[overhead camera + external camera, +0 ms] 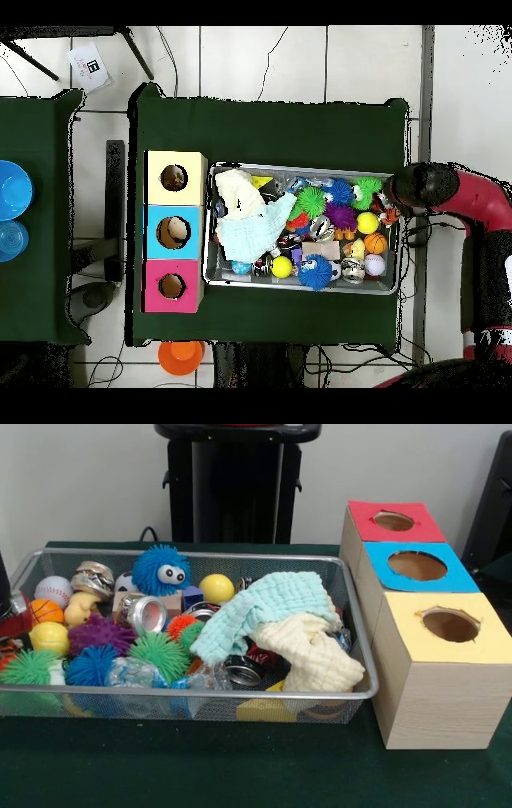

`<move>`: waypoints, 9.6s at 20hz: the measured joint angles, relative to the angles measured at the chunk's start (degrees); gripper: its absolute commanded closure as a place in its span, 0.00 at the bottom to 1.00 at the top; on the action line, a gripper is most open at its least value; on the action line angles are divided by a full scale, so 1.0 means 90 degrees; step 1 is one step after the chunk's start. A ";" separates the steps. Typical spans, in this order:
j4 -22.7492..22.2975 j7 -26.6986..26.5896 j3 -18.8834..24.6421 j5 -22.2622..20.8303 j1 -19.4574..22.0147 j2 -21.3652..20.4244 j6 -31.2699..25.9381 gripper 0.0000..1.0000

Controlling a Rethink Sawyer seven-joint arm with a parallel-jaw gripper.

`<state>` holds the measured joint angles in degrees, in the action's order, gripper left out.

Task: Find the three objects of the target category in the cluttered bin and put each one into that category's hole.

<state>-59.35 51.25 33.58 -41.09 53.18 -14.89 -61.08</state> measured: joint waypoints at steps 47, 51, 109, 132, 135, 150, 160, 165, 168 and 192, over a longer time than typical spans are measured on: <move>-0.1500 -0.1189 0.1477 0.1073 0.1547 0.0354 0.0611 1.00; -0.1727 -0.1189 0.1399 0.0943 0.1325 -0.0036 0.0615 1.00; -0.3953 -0.1189 0.1086 0.1768 0.0787 -0.0683 0.1649 0.00; -0.3830 -0.1189 0.0901 0.1589 0.0646 -0.1169 0.1464 0.00; -0.3766 -0.1189 0.0785 0.1474 0.0529 -0.1227 0.1360 0.00; -0.3269 -0.1189 0.0616 0.1029 0.0279 -0.1422 0.1618 0.00; -0.2936 -0.1189 0.0481 0.0555 0.0257 -0.1420 0.2310 0.00; -0.2793 -0.1189 0.0330 0.0355 0.0207 -0.1416 0.2390 0.00; -0.2705 -0.1189 0.0220 0.0238 0.0150 -0.1408 0.2390 0.00; -0.2678 -0.1189 0.0062 0.0180 0.0564 -0.0888 0.2589 0.00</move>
<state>-83.45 40.55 34.14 -39.47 58.26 -22.88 -37.78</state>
